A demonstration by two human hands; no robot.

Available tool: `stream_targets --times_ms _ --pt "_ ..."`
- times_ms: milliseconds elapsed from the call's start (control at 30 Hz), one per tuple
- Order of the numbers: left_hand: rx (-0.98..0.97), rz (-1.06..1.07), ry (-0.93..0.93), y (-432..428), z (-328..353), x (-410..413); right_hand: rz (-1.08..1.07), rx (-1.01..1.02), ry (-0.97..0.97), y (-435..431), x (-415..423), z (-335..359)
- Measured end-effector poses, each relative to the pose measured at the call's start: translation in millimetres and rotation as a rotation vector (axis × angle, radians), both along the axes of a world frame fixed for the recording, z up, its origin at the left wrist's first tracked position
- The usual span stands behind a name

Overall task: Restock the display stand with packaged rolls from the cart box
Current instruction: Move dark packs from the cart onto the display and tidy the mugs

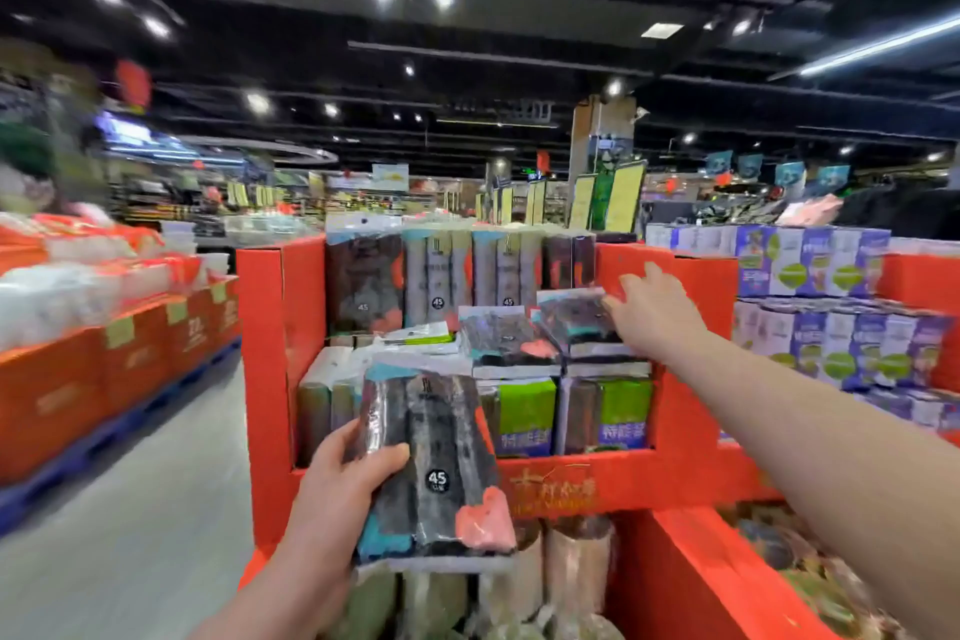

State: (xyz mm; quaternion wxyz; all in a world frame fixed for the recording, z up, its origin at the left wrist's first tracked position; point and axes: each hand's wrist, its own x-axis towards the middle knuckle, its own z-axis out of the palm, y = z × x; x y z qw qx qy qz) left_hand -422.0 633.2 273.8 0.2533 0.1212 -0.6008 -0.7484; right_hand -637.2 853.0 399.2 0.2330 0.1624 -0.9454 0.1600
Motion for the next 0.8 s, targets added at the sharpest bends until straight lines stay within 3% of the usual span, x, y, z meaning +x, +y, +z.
stream_targets --times_ms 100,233,500,667,800 --pt "-0.014 0.046 0.01 1 6 -2 0.224 0.315 -0.067 -10 -4 -16" --pt "-0.02 0.086 0.035 7 21 -5 0.216 0.509 0.097 -6 -17 -32" --pt "-0.038 0.046 0.067 20 62 -37 0.19 0.47 0.077 -17 -25 -39" --pt "-0.105 0.04 0.031 11 89 -105 0.118 0.393 0.083 1 -12 -47" --pt "-0.218 0.079 -0.043 10 110 -160 0.157 0.474 0.044 16 -12 -54"
